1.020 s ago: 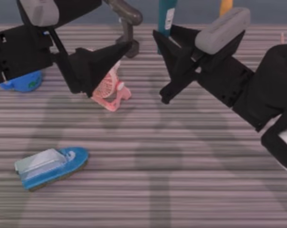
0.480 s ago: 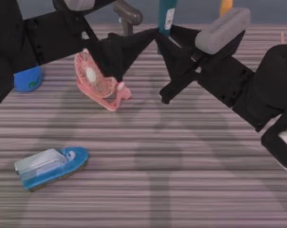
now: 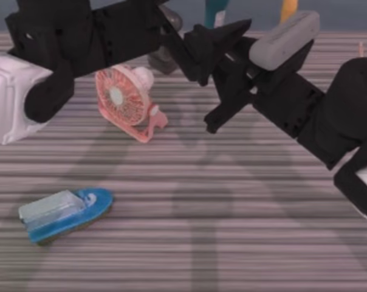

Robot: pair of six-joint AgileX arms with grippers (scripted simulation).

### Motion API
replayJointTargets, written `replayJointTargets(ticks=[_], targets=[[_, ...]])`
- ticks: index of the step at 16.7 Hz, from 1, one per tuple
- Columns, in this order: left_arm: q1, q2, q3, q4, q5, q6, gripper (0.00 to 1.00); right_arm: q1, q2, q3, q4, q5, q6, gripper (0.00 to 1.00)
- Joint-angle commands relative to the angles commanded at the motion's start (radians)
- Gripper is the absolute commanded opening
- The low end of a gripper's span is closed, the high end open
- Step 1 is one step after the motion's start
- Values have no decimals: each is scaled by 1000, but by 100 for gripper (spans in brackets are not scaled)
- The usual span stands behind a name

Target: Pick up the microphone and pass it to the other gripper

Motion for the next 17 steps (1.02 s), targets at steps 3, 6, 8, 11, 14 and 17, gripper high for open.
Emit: replayJointTargets(ticks=[3,6,8,11,14,17], targets=[[0,0,0,0,0,0,92,0,0,0,0,0,0,0],[0,0,0,0,0,0,70,0,0,0,0,0,0,0],[0,0,0,0,0,0,55,0,0,0,0,0,0,0],[0,0,0,0,0,0,32,0,0,0,0,0,0,0],[0,0,0,0,0,0,10,0,0,0,0,0,0,0],[0,0,0,0,0,0,0,0,0,0,0,0,0,0]])
